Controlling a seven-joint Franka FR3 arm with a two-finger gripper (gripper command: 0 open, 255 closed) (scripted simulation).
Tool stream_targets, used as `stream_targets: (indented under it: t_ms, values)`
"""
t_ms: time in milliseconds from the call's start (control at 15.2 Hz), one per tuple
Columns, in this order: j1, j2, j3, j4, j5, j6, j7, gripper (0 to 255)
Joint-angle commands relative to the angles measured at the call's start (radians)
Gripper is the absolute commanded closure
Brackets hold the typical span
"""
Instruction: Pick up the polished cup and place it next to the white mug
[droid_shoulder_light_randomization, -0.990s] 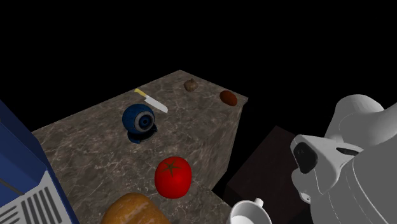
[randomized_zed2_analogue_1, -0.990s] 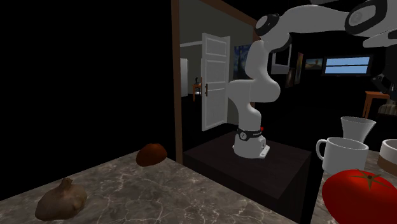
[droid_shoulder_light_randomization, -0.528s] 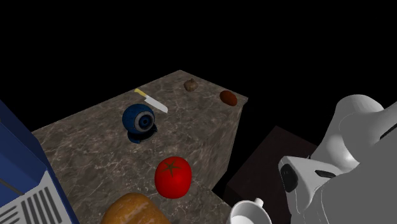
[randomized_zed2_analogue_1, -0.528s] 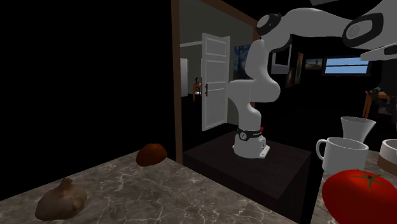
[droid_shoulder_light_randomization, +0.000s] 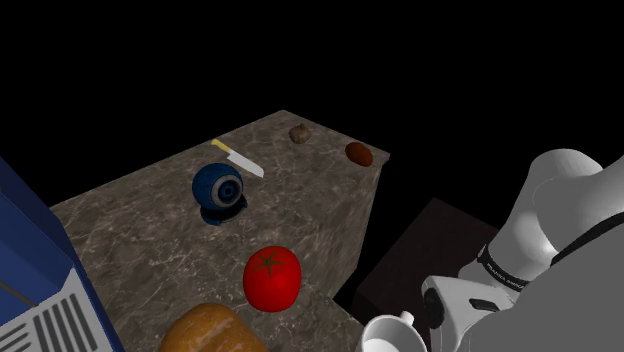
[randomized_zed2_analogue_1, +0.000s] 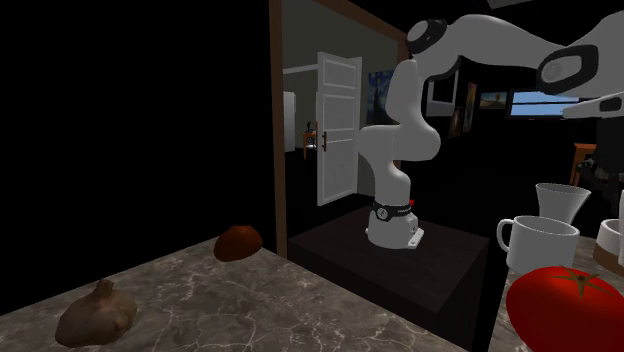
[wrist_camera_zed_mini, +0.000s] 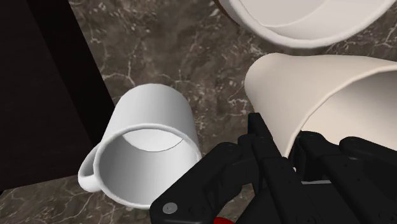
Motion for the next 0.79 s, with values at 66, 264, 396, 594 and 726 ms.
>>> stream_targets:
  t_ms: [66,264,396,594,726]
  values:
    - [-0.014,0.018,0.033,-0.025,0.006,0.047,0.0,255]
    - [-0.035,0.042,0.072,-0.045,0.009,0.094,0.004,255]
    - [-0.043,0.05,0.086,-0.051,0.009,0.11,0.005,255]
    - [-0.042,0.05,0.086,-0.051,0.009,0.11,0.005,255]
    - [-0.042,0.05,0.086,-0.051,0.009,0.11,0.006,255]
